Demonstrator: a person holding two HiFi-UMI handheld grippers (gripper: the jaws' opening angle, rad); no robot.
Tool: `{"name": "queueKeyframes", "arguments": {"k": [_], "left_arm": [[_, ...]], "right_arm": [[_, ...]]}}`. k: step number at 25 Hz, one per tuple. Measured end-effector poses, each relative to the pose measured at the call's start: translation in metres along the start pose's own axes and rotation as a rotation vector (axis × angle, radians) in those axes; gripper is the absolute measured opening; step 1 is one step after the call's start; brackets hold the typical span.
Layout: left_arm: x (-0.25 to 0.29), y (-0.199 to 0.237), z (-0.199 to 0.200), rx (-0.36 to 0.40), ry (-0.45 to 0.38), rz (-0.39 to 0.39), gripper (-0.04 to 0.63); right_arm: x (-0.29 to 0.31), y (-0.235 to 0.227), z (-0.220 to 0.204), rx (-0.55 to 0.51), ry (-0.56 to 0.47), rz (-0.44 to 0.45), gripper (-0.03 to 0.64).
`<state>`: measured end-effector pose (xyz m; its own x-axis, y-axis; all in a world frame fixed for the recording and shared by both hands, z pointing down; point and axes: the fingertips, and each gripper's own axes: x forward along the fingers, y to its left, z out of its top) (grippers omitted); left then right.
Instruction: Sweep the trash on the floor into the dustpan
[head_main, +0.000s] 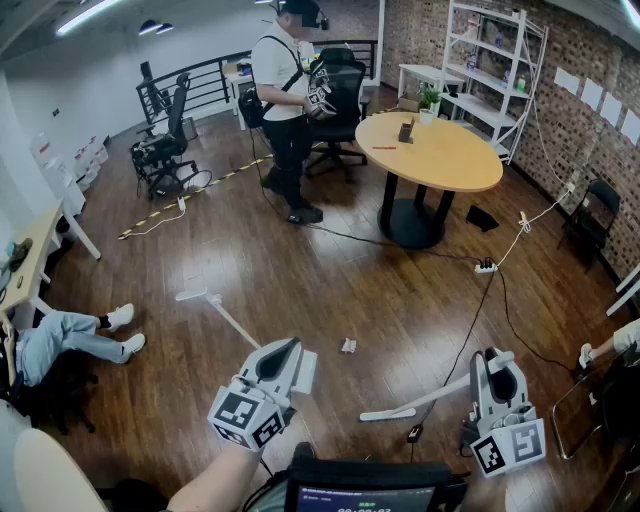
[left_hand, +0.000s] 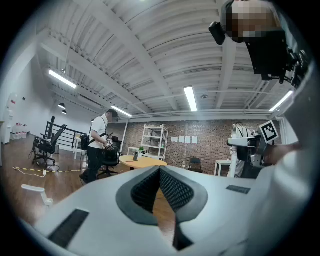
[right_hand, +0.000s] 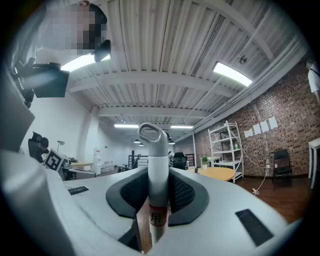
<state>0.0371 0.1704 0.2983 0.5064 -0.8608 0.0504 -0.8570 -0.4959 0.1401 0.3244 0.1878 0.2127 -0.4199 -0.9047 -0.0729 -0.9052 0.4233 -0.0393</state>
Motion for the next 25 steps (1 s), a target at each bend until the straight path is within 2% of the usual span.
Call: {"name": "queueKeyframes", "arguments": {"k": [6,9,15,18,25], "left_arm": [[-0.01,0.022,0.003,-0.018,0.015,-0.003,0.015],[-0.01,0.037,0.001,-0.004,0.014,-0.012,0.015],[-0.002,0.062,0.005,0.018,0.015,-0.054,0.015],[-0.007,0.081,0.007,0.034,0.023,-0.082,0.015],[-0.001,0.134,0.008,0.01,0.047,-0.102,0.015]], "right_arm": [[0.016,0.014,0.0,-0.003,0.009,-0.036,0.101],[0.027,0.023,0.0,-0.009,0.001,-0.054,0.101],[0.063,0.042,-0.005,-0.011,-0.006,-0.021,0.101],[0.079,0.056,-0.005,-0.013,-0.001,-0.037,0.101],[0.139,0.079,-0.012,-0.012,0.003,-0.038,0.101]]}}
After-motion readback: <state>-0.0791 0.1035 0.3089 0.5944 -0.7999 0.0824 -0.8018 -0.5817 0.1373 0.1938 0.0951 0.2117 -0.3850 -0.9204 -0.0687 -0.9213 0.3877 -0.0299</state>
